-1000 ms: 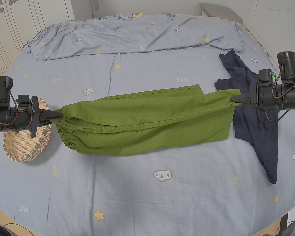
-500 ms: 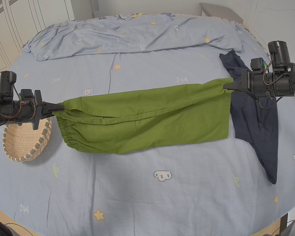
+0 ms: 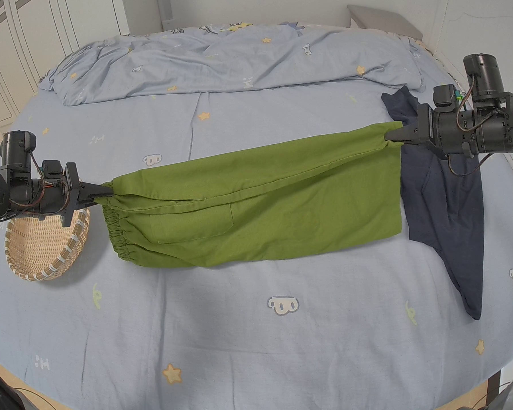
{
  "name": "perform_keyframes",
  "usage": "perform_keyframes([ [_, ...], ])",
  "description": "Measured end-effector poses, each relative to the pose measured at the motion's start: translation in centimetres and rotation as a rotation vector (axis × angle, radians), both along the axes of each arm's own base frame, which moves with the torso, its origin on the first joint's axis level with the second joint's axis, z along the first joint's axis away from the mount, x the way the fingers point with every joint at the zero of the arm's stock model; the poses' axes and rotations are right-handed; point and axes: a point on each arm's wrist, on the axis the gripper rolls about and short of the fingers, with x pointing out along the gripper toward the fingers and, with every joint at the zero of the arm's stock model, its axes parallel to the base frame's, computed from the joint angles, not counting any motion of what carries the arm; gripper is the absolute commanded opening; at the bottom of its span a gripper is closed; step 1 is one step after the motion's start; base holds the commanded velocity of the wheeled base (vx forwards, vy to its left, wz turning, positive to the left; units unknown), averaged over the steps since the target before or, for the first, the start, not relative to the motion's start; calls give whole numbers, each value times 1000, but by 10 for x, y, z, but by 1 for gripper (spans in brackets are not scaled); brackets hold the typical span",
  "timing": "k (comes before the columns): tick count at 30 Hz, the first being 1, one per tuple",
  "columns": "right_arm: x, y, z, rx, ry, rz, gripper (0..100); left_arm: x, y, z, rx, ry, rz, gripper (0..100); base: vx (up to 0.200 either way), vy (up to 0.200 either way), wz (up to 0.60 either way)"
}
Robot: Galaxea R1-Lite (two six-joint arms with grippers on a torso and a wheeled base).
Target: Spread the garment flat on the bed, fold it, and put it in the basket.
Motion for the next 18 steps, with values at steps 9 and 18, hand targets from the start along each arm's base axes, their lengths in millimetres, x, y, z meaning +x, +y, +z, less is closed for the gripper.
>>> perform_keyframes([
  [9, -38, 12, 21, -5, -19, 48, 0, -3, 0, -5, -2, 17, 1, 0, 0, 0, 0],
  [18, -58, 19, 29, -12, -18, 60, 0, -3, 1, -5, -2, 16, 3, 0, 0, 0, 0],
])
